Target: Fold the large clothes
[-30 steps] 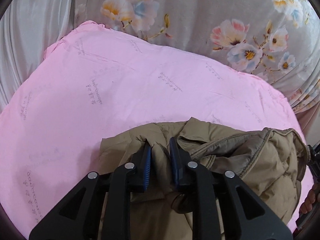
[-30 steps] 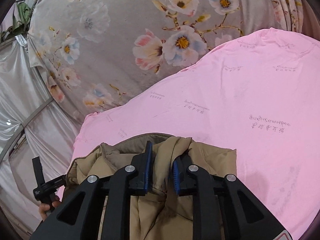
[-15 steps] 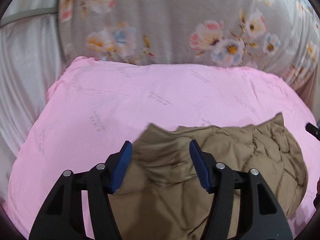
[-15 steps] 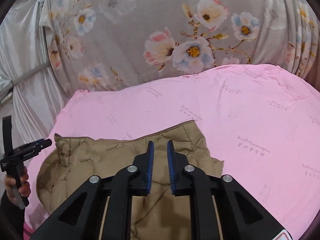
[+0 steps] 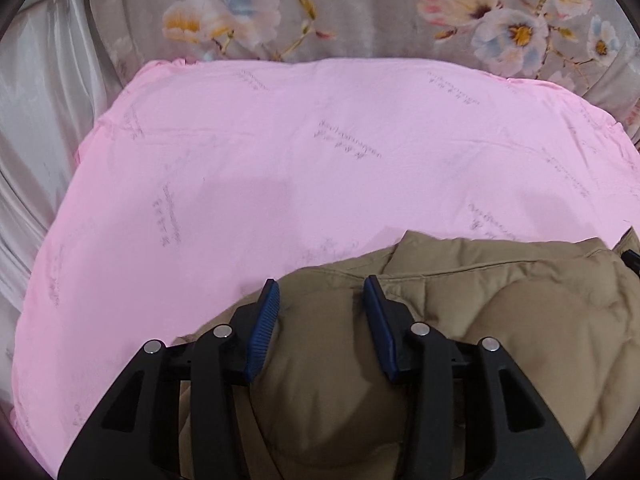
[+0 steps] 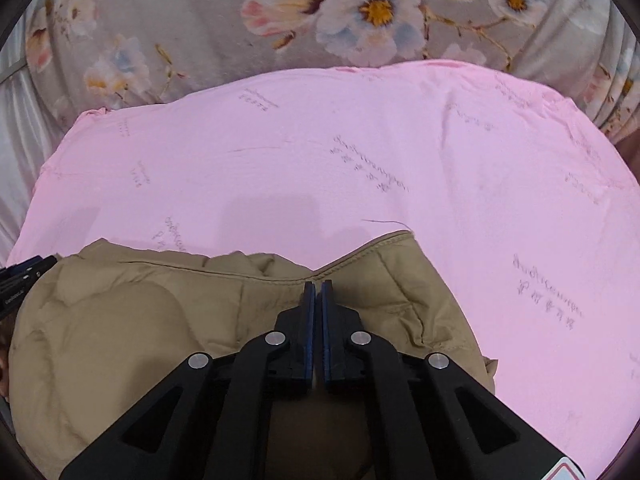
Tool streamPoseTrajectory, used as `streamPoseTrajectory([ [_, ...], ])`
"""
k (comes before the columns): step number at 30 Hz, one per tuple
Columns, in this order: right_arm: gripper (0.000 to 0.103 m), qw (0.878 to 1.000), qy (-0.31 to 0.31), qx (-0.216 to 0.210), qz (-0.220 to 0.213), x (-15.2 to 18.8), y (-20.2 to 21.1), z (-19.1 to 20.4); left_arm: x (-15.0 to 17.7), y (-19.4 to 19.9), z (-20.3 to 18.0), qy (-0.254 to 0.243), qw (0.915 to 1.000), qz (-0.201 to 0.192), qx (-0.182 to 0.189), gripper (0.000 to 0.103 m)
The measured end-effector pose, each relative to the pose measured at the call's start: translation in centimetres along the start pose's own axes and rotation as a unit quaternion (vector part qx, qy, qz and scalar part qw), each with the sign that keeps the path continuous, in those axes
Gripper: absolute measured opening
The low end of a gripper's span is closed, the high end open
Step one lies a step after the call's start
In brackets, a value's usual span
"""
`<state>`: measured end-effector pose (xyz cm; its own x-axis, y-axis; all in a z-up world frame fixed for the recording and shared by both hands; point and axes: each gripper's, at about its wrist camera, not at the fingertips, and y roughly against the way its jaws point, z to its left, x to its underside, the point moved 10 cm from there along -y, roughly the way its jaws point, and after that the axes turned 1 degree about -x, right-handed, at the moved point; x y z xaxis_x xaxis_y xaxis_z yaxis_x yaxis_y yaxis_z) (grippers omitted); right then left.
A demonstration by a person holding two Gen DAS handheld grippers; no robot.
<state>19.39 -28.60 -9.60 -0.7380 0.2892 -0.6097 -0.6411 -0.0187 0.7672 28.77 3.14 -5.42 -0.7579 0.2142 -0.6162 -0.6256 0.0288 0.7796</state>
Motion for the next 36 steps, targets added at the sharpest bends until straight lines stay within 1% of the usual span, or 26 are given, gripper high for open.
streamPoseTrajectory([
  [5, 0.000, 1.000, -0.021, -0.017, 0.004, 0.6, -1.0, -0.4, 0.3, -1.8, 0.2, 0.023, 0.9997, 0.006, 0.009, 0.044],
  [10, 0.000, 0.999, -0.039, -0.038, 0.005, 0.7, -1.5, -0.6, 0.4, -2.6, 0.2, 0.039, 0.9991, 0.007, 0.017, 0.045],
  [18, 0.000, 0.996, -0.062, -0.060, 0.006, 0.7, -1.9, -0.8, 0.4, -3.2, -0.1, 0.042, 0.9989, 0.004, 0.019, 0.046],
  [28, 0.000, 0.996, -0.070, -0.058, 0.003, 0.7, -1.7, -0.8, 0.0, -3.6, 0.0, 0.045, 0.9986, 0.006, 0.027, 0.046],
  [30, 0.000, 0.997, -0.068, -0.029, -0.006, 0.3, -0.6, -1.3, -0.2, -3.0, 0.4, 0.046, 0.9987, 0.006, 0.023, 0.048],
  [31, 0.002, 0.998, -0.059, 0.000, -0.017, 0.1, 0.6, -1.4, -0.4, -2.1, 0.6, 0.043, 0.9990, 0.001, 0.013, 0.048],
  [32, 0.008, 0.999, -0.044, 0.009, -0.030, -0.2, 1.9, -0.9, -0.7, -0.4, 0.8, 0.037, 0.9992, -0.012, 0.007, 0.046],
  [33, 0.014, 0.999, -0.025, 0.004, -0.048, -0.7, 3.7, 0.4, -0.9, 1.1, 0.6, 0.035, 0.9990, -0.023, 0.011, 0.046],
  [35, 0.014, 0.998, 0.000, -0.016, -0.063, -1.2, 5.8, 3.1, -1.4, 4.3, -0.6, 0.025, 0.9982, -0.043, 0.034, 0.046],
  [36, 0.013, 0.997, 0.011, -0.027, -0.065, -1.5, 6.5, 4.7, -1.6, 6.2, -1.9, 0.013, 0.9977, -0.049, 0.045, 0.046],
])
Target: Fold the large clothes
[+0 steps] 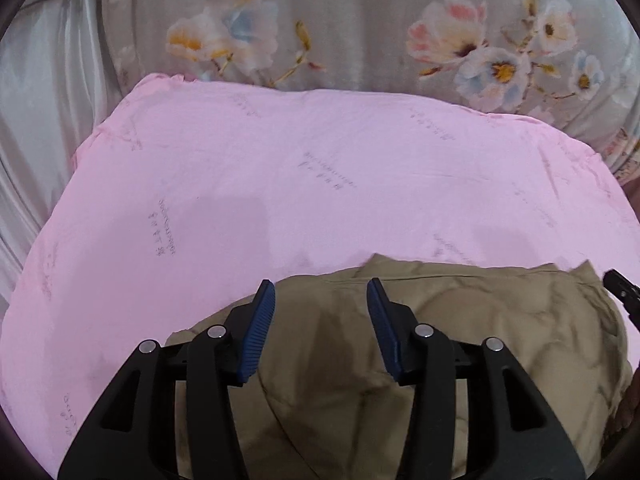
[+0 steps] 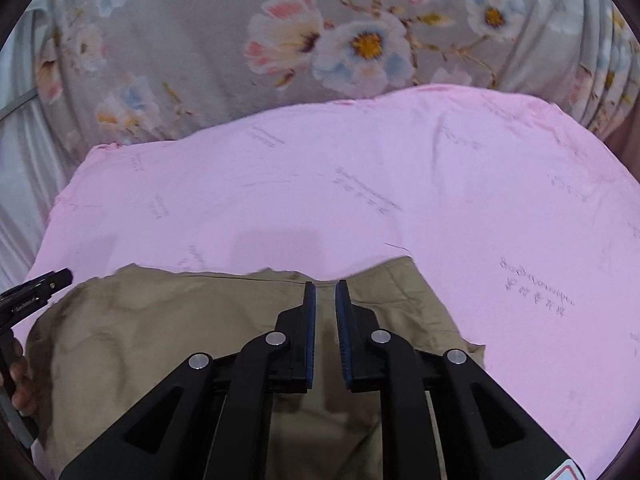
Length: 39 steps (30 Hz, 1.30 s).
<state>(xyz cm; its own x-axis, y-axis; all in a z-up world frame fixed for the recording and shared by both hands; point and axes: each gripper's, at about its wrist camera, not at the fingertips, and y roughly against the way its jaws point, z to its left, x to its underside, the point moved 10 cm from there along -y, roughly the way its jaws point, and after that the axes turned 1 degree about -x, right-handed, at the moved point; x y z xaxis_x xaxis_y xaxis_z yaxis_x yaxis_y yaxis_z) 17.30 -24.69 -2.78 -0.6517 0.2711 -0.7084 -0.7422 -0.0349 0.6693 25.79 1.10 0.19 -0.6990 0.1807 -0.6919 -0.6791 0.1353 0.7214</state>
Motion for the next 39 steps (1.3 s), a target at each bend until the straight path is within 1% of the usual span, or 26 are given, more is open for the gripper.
streamPoseTrajectory([
  [1, 0.013, 1.000, 0.017, -0.017, 0.002, -0.3, 0.4, 2.3, -0.2, 0.9, -1.2, -0.008, 0.9999, -0.002, 0.006, 0.046],
  [4, 0.013, 0.998, 0.056, -0.037, 0.011, -0.3, 0.2, 7.0, 0.2, 1.6, -4.4, -0.020, 0.9995, 0.011, 0.022, 0.046],
  [5, 0.013, 0.997, 0.067, -0.036, 0.015, -0.1, -0.3, 8.1, 0.5, 1.2, -5.3, -0.022, 0.9994, 0.017, 0.020, 0.048],
  [8, 0.013, 0.995, 0.087, -0.025, 0.039, 1.7, -2.4, 10.1, 1.7, -0.7, -6.1, -0.019, 0.9994, 0.029, -0.006, 0.047],
  [11, 0.013, 0.995, 0.083, -0.016, 0.052, 3.0, -4.2, 9.6, 2.8, -2.4, -6.0, -0.008, 0.9993, 0.034, -0.014, 0.047],
  [15, 0.012, 0.996, 0.062, -0.030, 0.058, 3.8, -4.9, 8.9, 3.3, -3.5, -5.8, 0.000, 0.9994, 0.029, -0.019, 0.048],
  [20, 0.011, 0.996, 0.050, -0.036, 0.057, 4.5, -5.7, 8.7, 3.5, -4.3, -6.1, -0.008, 0.9993, 0.016, -0.031, 0.050],
  [23, 0.011, 0.997, 0.051, -0.035, 0.054, 4.7, -6.0, 8.7, 3.6, -4.6, -6.1, -0.013, 0.9989, 0.013, -0.042, 0.051],
  [39, 0.010, 0.997, 0.034, -0.048, 0.052, 5.0, -6.5, 8.4, 3.6, -4.7, -6.1, -0.015, 0.9987, 0.013, -0.047, 0.052],
])
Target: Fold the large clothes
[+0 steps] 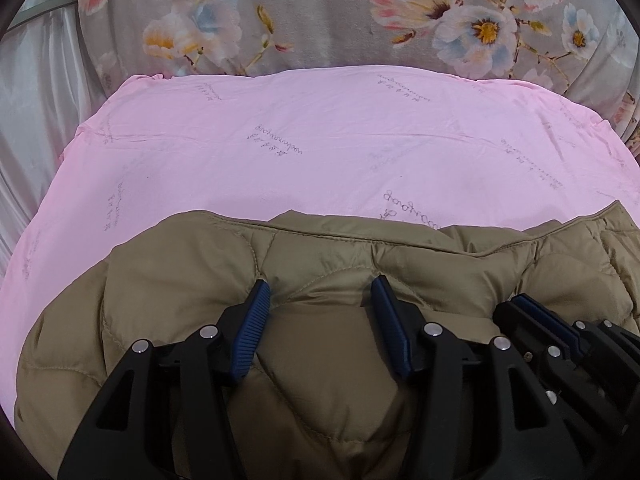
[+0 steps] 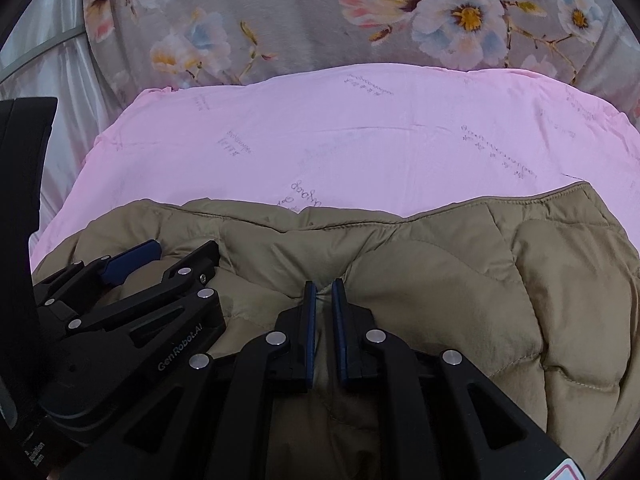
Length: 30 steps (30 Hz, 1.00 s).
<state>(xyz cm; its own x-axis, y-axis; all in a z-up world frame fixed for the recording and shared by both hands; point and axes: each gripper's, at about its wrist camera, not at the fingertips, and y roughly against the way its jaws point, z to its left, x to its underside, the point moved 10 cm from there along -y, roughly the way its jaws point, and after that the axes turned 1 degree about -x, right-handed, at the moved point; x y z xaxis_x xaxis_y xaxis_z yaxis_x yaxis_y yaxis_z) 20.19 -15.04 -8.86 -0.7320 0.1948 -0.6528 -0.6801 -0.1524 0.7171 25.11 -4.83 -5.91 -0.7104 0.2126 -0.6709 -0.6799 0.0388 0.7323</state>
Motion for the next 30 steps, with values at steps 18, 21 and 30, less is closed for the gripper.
streamPoseTrajectory([
  [18, 0.013, 0.999, -0.014, -0.033, -0.014, 2.0, 6.7, 1.6, 1.9, 7.3, 5.4, 0.087, 0.9938, 0.000, 0.069, 0.073],
  [21, 0.013, 0.999, 0.014, -0.040, -0.011, 4.2, 8.8, 3.8, 3.8, 11.4, 9.0, 0.106, 0.9924, -0.013, 0.061, 0.078],
  [30, 0.013, 0.998, -0.011, -0.061, 0.004, 9.0, 9.9, 5.1, 13.4, 15.8, 17.1, 0.221, 0.9730, 0.040, 0.052, 0.078],
])
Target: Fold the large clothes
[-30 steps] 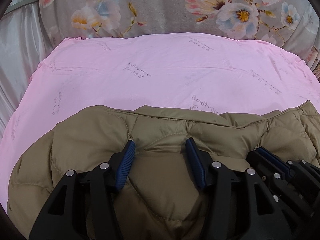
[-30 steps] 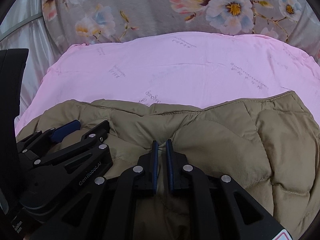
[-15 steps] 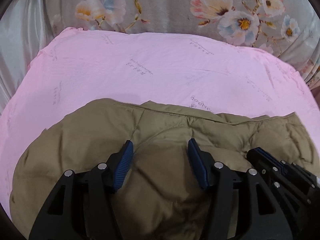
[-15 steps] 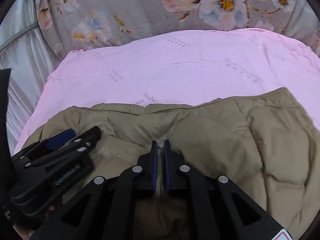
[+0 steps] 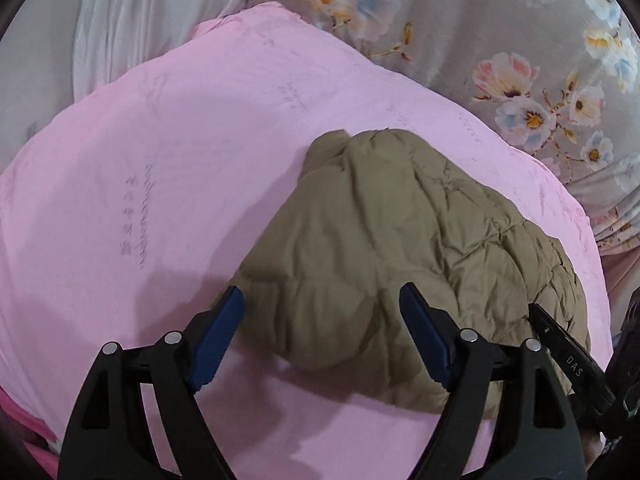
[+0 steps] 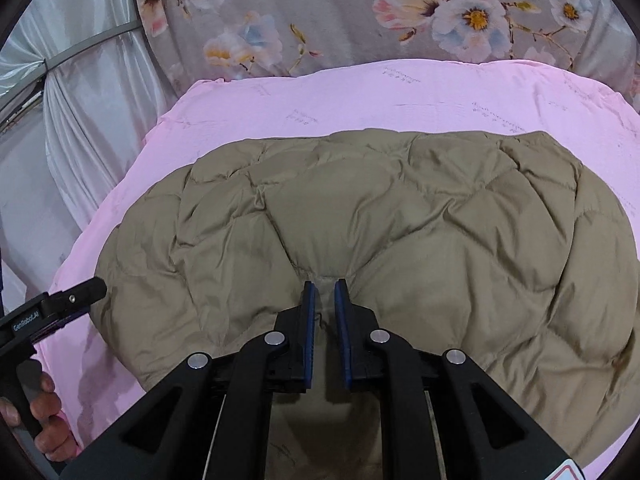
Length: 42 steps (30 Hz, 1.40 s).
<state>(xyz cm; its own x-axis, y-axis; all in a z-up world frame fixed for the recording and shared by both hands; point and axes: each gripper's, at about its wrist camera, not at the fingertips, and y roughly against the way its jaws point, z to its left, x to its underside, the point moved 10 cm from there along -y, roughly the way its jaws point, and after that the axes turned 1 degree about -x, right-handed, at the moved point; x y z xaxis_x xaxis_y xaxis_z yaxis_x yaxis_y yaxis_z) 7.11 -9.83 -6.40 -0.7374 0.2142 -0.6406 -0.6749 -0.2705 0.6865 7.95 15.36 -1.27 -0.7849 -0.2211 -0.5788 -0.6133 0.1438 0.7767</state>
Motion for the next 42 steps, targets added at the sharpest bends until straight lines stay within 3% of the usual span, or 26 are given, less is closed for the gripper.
streamPoseTrajectory([
  [3, 0.013, 1.000, -0.009, -0.006, -0.001, 0.4, 0.2, -0.1, 1.2, -0.4, 0.9, 0.026, 0.9993, 0.016, 0.019, 0.078],
  [7, 0.012, 1.000, -0.001, -0.002, -0.004, 0.8, -0.1, -0.2, 1.9, -2.8, 0.6, 0.075, 0.9932, 0.051, 0.072, 0.081],
  [9, 0.012, 1.000, -0.002, -0.004, -0.004, 0.9, -0.3, -0.2, 1.5, -3.5, 0.1, 0.090, 0.9913, 0.046, 0.084, 0.090],
  [12, 0.012, 1.000, -0.015, -0.018, 0.002, 0.8, -0.7, -0.5, 0.8, -4.3, -0.9, 0.102, 0.9894, 0.045, 0.093, 0.091],
  [13, 0.012, 1.000, -0.019, -0.021, 0.004, 0.8, -0.7, -0.6, 0.6, -4.5, -1.1, 0.108, 0.9884, 0.045, 0.096, 0.088],
  [17, 0.011, 0.999, -0.038, -0.024, 0.015, 0.6, 0.4, -0.9, -0.2, -4.3, -1.8, 0.110, 0.9878, 0.045, 0.101, 0.044],
  [18, 0.012, 0.999, -0.043, -0.028, 0.017, 0.7, 1.0, -0.8, -0.5, -3.8, -1.8, 0.107, 0.9881, 0.038, 0.105, 0.039],
  [20, 0.013, 0.998, -0.039, -0.041, 0.026, 1.1, 2.3, -0.2, -1.3, -2.6, -2.0, 0.098, 0.9873, 0.030, 0.121, 0.026],
  [23, 0.011, 0.998, -0.009, -0.038, 0.043, 2.2, 3.4, 1.0, -2.3, -0.7, -2.7, 0.078, 0.9882, 0.013, 0.131, 0.019],
  [27, 0.010, 0.997, 0.004, -0.035, 0.070, 3.2, 2.3, 1.7, -3.8, 3.3, -5.8, 0.005, 0.9910, -0.035, 0.129, 0.016],
  [32, 0.009, 0.994, -0.025, -0.072, 0.081, 2.9, -0.6, 3.0, -4.3, 7.9, -11.8, -0.094, 0.9821, -0.091, 0.135, 0.015],
  [36, 0.007, 0.985, -0.064, -0.135, 0.089, 1.6, -2.9, 4.8, -4.3, 9.1, -16.3, -0.141, 0.9722, -0.111, 0.150, 0.015],
  [39, 0.007, 0.983, -0.061, -0.141, 0.098, 1.0, -2.7, 5.2, -4.4, 8.5, -18.0, -0.162, 0.9698, -0.117, 0.141, 0.015],
  [42, 0.006, 0.983, -0.062, -0.151, 0.079, 0.5, -0.1, 4.4, -5.1, 8.1, -17.9, -0.165, 0.9702, -0.117, 0.133, 0.014],
])
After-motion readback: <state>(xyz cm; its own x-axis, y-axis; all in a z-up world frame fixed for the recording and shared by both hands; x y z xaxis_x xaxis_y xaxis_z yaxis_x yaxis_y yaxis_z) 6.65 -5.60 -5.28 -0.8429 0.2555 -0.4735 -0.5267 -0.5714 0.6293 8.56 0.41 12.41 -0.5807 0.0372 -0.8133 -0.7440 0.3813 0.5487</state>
